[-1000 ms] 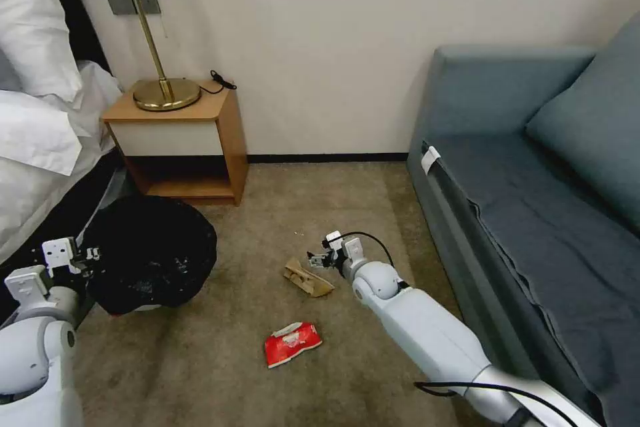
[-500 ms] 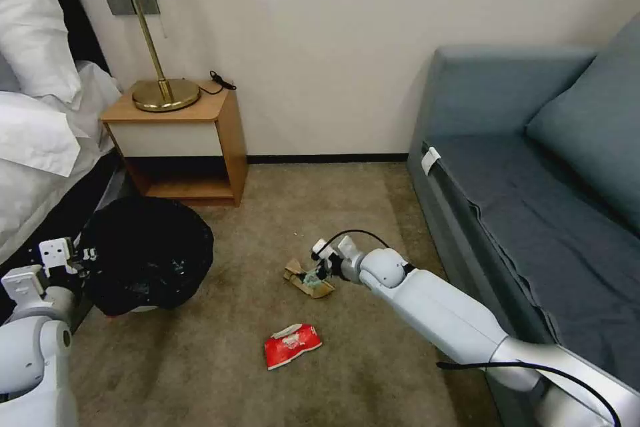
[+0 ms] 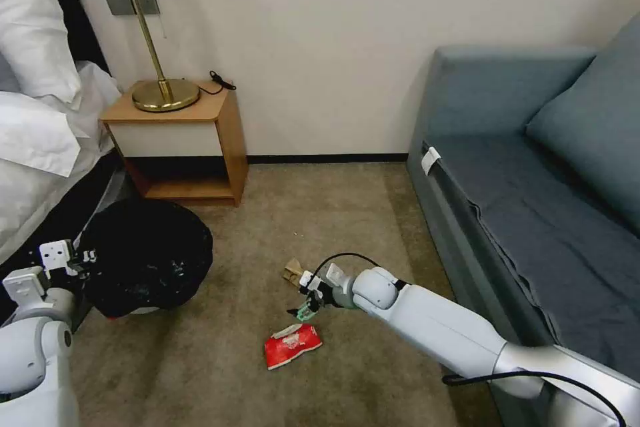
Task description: Pick up the trash bin, then pick up the garbage on the floor and place it into the trash bin.
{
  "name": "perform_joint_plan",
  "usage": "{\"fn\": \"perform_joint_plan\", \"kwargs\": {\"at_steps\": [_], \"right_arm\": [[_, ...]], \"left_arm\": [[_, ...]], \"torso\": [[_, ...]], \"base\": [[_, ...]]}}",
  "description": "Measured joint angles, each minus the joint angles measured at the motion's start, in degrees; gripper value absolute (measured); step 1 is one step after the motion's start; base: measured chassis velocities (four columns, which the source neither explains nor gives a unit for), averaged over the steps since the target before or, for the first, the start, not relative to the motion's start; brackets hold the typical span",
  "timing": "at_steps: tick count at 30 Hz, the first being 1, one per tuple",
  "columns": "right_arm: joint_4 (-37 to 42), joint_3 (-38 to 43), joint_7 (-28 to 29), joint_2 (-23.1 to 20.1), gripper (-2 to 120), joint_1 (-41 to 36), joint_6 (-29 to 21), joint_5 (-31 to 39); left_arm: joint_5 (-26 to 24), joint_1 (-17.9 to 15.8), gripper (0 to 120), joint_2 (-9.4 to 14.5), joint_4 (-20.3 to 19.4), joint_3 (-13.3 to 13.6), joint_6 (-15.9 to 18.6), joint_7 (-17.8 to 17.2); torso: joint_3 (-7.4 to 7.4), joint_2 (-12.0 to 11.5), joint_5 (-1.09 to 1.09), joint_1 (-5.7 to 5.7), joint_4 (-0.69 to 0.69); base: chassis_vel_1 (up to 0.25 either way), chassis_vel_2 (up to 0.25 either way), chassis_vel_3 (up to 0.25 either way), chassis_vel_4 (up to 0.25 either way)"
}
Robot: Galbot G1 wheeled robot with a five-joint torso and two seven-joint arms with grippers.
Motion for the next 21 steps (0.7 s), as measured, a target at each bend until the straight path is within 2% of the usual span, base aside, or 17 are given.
{"fn": "perform_joint_plan", "kwargs": {"at_steps": [5,14,18,21], "right_arm": [[-1.83,-2.82,-2.71,0.52,100,1.2,0.85,-1.87],[-3.63,-3.35,-3.12,2.65,100,-0.82,1.55,-4.58],[-7.11,-2.62,-3.22,4.67,100,-2.01,3.21,-7.77],[-11.1,-1.77,-3.18,6.55,100,-2.27,4.11,-9.45]], "left_arm": [[0.12,-0.1,3,0.19,0.13,0.2,-0.09,0.26],[0.12,0.7,3,-0.03,-0.11,0.2,-0.49,0.38],[0.06,0.76,3,-0.21,0.01,0.01,-0.69,0.54],[-0.31,-0.04,3,-0.2,0.97,-1.13,-0.81,0.55]], "torso": [[0.0,0.0,0.0,0.0,0.0],[0.0,0.0,0.0,0.0,0.0],[0.0,0.0,0.0,0.0,0.0],[0.0,0.0,0.0,0.0,0.01]], "base": [[0.0,0.0,0.0,0.0],[0.0,0.0,0.0,0.0],[0.0,0.0,0.0,0.0],[0.0,0.0,0.0,0.0]]}}
